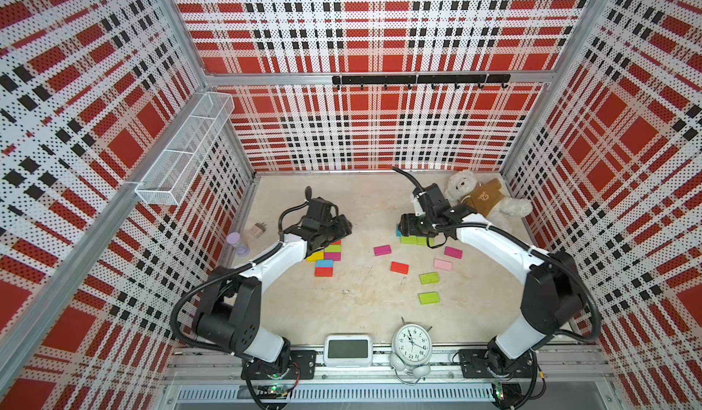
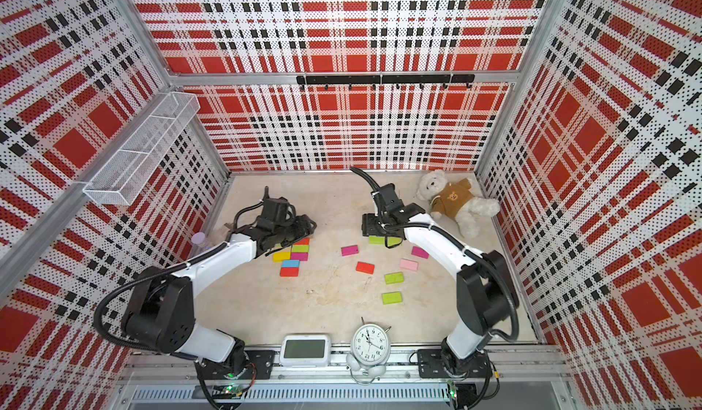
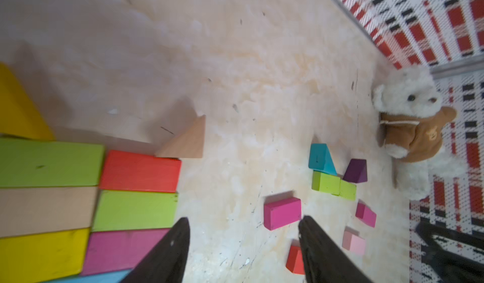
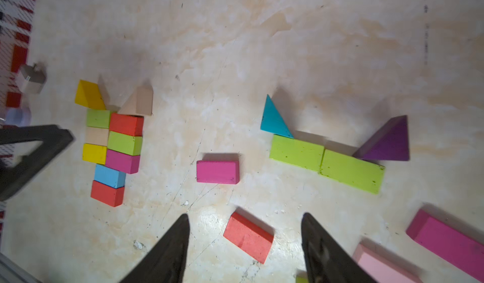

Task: Assemble a carrot with building blocks
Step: Pick up the building block from the center of the board.

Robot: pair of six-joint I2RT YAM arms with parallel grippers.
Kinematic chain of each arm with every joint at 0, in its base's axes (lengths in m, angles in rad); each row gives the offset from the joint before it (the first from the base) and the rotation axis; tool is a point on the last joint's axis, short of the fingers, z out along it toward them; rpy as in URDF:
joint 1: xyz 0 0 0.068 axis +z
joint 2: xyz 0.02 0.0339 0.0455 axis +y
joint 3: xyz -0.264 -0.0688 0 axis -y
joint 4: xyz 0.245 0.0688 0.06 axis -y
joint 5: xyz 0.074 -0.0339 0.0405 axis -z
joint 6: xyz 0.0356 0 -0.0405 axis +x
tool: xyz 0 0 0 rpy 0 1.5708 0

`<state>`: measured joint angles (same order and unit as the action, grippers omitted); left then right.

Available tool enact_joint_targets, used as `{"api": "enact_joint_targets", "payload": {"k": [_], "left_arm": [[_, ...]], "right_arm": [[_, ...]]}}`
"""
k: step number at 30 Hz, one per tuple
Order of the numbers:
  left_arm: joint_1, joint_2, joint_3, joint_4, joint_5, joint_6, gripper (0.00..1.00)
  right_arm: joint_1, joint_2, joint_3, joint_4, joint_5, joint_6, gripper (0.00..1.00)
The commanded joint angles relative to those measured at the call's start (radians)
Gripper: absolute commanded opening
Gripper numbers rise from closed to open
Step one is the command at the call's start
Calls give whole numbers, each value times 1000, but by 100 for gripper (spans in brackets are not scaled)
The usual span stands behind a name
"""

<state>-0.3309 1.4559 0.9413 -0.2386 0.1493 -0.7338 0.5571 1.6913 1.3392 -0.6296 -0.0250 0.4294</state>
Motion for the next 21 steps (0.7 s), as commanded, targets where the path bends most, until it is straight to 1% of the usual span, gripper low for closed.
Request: {"api": "enact_joint_targets", "payload": {"k": [1,2,5,8,11,16,21], "left_arm": [[20,-117,-21,4,2,-3,69],[62,-145,-36,2,12,-1,69],[117,-214,-67,-4,48,0,70],[162,-266,-85,-24,73,8,70],[192,-297,-97,-36,95,16,70],[225,-306,-115,-39,129,26,70],[237,-287,-124,-25,162,31,71]], "right_arm": [[59,102,73,-43,90,-26,74],[76,136,94,-47,104,-29,76],[113,221,141,-53,122,-31,79],[152,288,183,-62,132,-36,86],[183,339,213,-64,153,-39,89],[203,399,242,-88,186,-34,88],[211,426,249,-83,199,-35,79]]}}
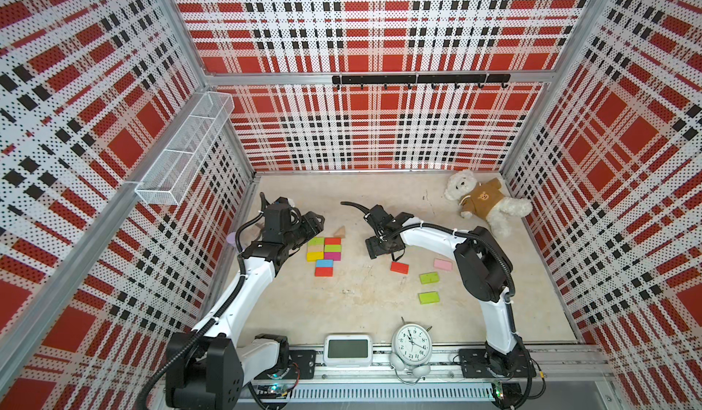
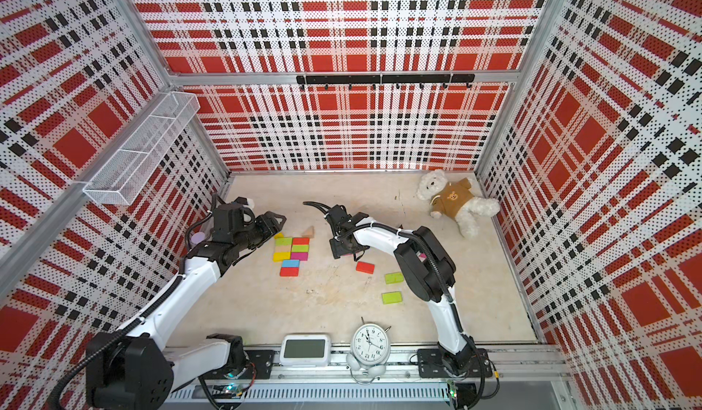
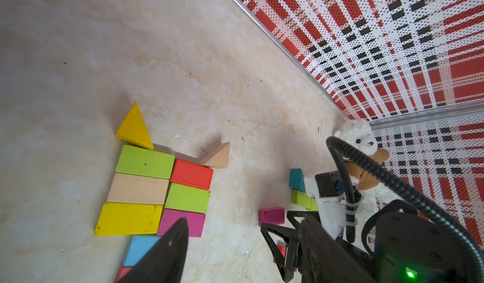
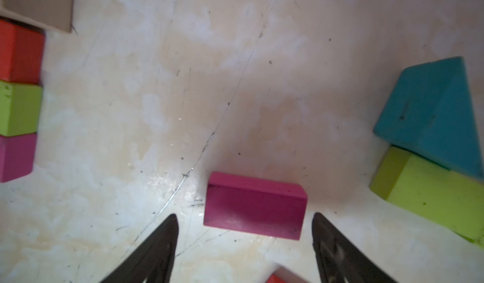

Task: Assemble a carrot with building blocks
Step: Pick up the building block from the center of the board.

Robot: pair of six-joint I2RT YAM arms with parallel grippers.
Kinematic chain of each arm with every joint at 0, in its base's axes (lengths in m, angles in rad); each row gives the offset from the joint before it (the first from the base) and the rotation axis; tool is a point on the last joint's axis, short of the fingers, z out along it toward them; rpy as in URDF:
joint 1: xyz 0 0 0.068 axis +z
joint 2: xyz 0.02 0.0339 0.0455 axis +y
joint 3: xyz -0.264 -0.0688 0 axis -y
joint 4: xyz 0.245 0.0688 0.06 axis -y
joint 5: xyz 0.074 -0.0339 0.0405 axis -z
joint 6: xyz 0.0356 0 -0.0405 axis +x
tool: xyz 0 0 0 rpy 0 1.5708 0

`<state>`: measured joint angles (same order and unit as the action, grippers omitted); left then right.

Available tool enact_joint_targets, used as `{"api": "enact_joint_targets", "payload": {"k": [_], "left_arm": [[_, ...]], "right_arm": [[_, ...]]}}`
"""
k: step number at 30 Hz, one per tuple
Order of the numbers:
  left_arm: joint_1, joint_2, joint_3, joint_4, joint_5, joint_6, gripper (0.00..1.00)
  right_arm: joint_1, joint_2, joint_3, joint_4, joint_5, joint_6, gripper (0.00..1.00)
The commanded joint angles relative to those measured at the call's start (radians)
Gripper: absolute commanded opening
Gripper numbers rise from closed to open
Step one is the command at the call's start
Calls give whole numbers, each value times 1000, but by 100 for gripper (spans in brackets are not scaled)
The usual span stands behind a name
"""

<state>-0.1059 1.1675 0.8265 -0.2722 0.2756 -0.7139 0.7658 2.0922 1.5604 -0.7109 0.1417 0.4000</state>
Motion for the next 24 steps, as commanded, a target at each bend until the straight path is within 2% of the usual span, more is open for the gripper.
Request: {"api": "enact_joint_targets", "payload": {"k": [1,12,16,19,24], "left_arm": [[11,8,-12,17,41,11,71],[11,49,-15,51,76,3,71],[10,56,-15,58,77,2,71],[5,64,-14,65,78,1,71],[-11,91,0,80,82,1,70]], "right_arm": [[4,33,33,-2,34,-3,77],[5,81,61,-3,61,18,68],[4,75,59,-5,74,32,56],[3,48,40,-8,82,53,55],[3,-45,-45,-24,107,173,54]]}}
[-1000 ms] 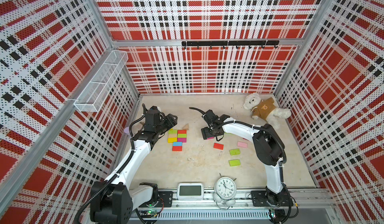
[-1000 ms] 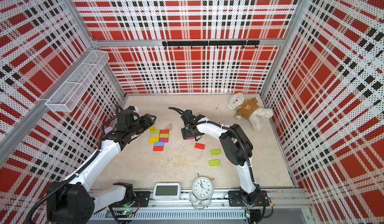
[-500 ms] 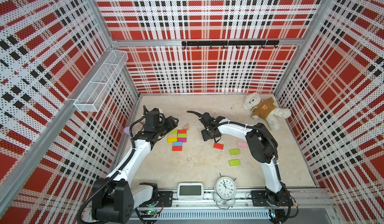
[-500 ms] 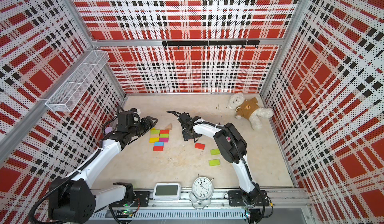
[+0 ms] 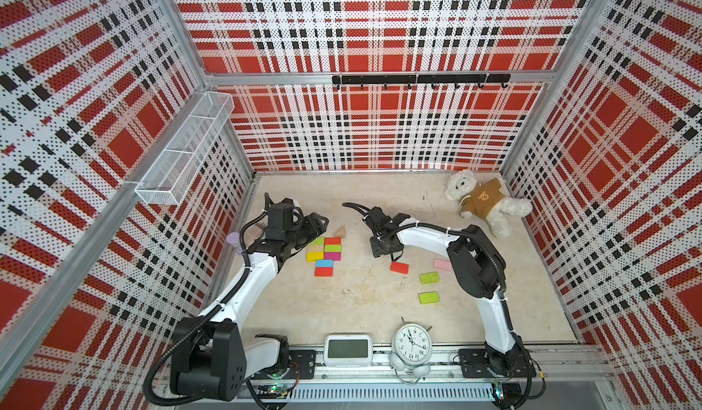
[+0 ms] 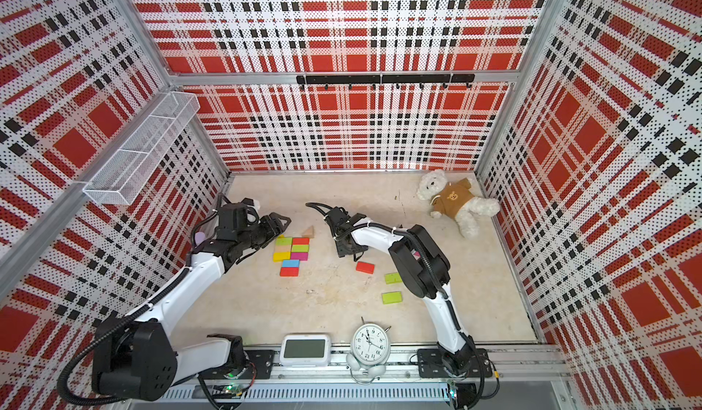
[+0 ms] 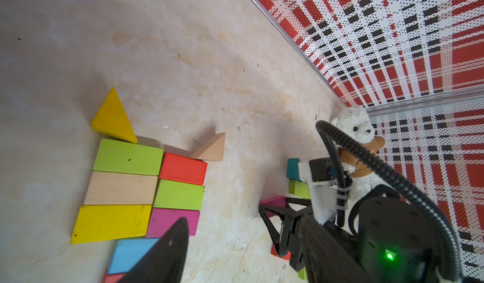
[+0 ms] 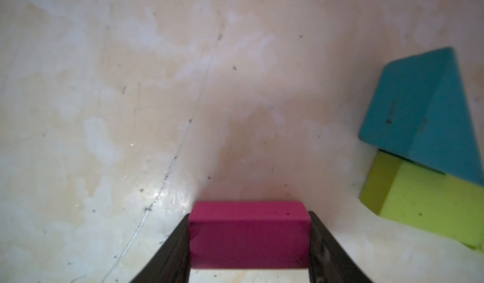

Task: Assemble a carrot with building blocks
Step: Pick up the building block from the center of the board, then assemble the building block at the center of the board.

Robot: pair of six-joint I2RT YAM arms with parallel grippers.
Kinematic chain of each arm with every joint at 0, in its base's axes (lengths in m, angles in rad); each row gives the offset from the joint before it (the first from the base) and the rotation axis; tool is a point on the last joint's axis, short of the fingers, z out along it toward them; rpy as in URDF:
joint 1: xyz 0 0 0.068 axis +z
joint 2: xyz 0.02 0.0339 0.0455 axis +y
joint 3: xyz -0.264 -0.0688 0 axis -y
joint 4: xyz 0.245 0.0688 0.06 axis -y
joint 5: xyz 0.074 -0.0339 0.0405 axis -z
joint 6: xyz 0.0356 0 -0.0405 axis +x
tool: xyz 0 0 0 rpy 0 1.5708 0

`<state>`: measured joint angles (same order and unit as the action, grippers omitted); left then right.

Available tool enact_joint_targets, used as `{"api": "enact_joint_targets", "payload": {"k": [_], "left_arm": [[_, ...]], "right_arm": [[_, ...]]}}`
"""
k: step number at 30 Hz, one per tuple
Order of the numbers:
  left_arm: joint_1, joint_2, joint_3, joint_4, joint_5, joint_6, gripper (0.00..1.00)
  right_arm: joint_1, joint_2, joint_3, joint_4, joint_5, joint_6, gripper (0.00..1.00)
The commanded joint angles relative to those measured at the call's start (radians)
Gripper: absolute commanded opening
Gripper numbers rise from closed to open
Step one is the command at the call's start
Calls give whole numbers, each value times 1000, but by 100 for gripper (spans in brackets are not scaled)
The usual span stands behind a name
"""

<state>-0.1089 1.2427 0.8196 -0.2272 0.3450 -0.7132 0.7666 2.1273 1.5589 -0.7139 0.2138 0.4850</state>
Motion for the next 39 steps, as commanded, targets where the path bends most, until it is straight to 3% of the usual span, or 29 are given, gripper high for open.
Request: {"api": "enact_joint_targets", "payload": {"k": [1,9,25,39], "left_arm": [[-12,24,10,41,17,0,70],[-55,111,53,83,49,-6,70],[-77,172,78,107,71,-11,70],[-98,222,107,117,71,-18,70]], "right_arm": [[3,-96,-64,-24,39,124,54],[2,-204,-184,-14,91,282,53],[-60,-191,-232,-26,123,281,52],[-115,-165,-242,35,65,265,53]]}}
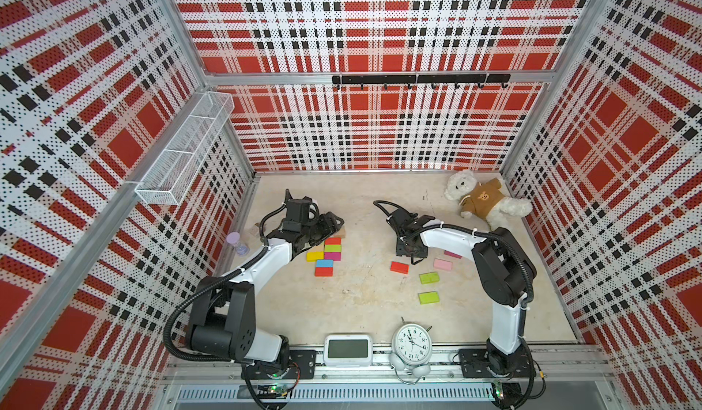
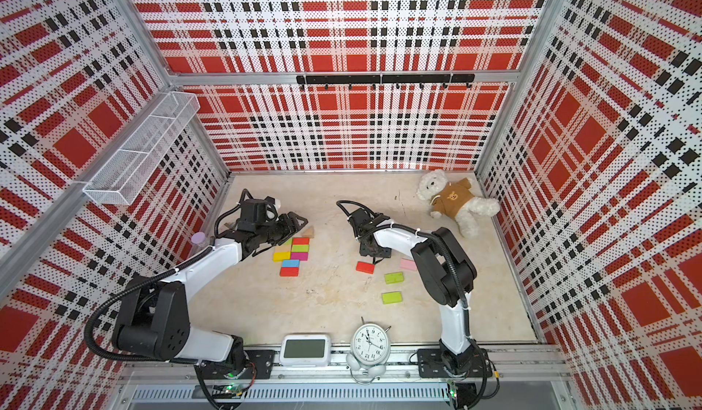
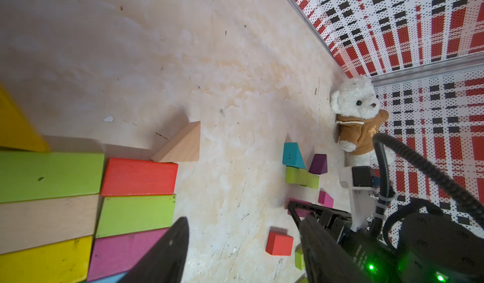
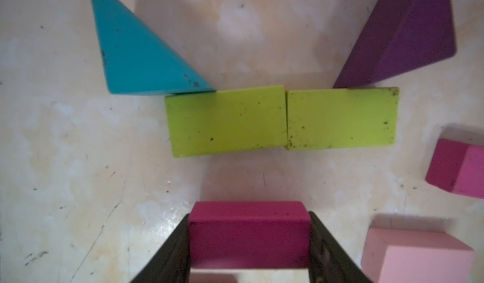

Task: Assemble a carrot with building blocks
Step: Assemble the building block at the center of the board.

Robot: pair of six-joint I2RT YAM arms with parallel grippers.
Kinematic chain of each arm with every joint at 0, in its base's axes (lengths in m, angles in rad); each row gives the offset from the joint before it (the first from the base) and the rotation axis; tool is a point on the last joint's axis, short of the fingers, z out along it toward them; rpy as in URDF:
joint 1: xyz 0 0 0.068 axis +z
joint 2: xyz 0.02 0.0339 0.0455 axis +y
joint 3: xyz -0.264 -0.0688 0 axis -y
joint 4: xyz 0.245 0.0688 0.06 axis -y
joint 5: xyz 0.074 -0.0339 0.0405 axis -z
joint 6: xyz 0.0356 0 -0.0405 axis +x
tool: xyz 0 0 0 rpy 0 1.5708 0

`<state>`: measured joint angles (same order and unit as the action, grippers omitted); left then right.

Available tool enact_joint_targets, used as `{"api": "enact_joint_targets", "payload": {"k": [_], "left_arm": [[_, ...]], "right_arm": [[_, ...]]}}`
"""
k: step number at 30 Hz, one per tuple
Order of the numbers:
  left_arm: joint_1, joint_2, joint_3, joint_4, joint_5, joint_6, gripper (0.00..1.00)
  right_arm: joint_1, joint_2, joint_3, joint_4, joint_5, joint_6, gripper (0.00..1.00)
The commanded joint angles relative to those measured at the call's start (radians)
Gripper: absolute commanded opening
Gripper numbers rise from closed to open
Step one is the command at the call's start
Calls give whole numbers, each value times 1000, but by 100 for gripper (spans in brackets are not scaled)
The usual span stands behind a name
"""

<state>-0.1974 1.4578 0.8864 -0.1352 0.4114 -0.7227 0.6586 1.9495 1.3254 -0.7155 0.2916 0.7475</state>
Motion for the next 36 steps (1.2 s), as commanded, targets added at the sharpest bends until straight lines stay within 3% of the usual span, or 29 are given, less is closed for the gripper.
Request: {"api": "enact_joint_targets", "payload": {"k": [1,36], "left_arm": [[-10,10,42,26,6,-9,70],[-24,67,72,28,6,-13,70]], "right_arm": [[-7,15,-10,43,-21,4,53],[-51,75,27,73,-73,-25,57]]}}
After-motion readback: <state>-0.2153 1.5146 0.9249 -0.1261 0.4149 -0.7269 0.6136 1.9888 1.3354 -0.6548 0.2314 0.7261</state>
